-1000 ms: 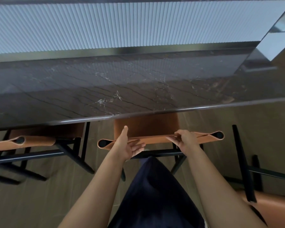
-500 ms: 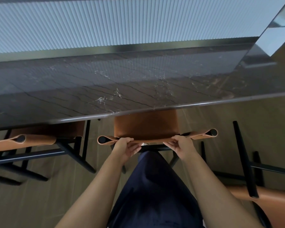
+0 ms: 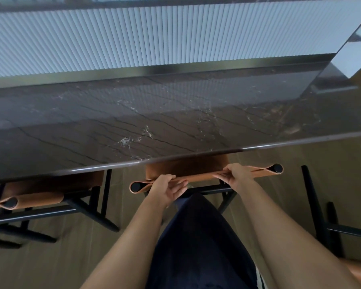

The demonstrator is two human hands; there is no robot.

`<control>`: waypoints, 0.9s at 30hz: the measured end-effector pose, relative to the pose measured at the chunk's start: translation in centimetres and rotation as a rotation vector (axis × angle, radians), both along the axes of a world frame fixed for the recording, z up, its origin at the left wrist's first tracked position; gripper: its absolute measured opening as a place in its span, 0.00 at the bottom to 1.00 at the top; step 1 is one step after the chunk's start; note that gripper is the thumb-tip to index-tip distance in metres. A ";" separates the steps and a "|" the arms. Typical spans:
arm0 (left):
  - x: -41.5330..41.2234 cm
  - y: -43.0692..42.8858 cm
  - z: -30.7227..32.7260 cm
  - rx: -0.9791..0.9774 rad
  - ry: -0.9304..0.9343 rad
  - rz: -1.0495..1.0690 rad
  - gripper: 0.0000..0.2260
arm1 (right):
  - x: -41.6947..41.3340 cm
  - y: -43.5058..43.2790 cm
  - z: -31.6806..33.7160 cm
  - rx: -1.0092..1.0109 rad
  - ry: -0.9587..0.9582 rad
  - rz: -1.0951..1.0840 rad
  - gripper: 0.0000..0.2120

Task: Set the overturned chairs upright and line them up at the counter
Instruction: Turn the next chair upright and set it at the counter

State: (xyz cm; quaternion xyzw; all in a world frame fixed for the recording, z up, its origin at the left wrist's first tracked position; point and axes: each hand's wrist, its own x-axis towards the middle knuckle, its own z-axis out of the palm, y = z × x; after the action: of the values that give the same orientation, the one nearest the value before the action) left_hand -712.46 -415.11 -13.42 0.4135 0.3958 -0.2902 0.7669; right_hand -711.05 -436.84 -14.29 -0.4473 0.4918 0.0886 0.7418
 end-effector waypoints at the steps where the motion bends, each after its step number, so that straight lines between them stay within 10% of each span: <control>1: 0.2 -0.1 -0.1 0.002 0.007 0.001 0.06 | 0.0 0.0 0.1 -0.002 0.006 -0.001 0.18; 27: -3.6 -1.5 2.6 0.077 -0.095 0.102 0.18 | -5.8 -3.7 2.2 0.113 -0.075 0.088 0.07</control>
State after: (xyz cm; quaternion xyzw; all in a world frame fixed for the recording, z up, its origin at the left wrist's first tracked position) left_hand -716.10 -416.64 -10.82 0.4354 0.3906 -0.2154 0.7820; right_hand -716.83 -440.55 -12.07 -0.4288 0.4379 0.1319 0.7791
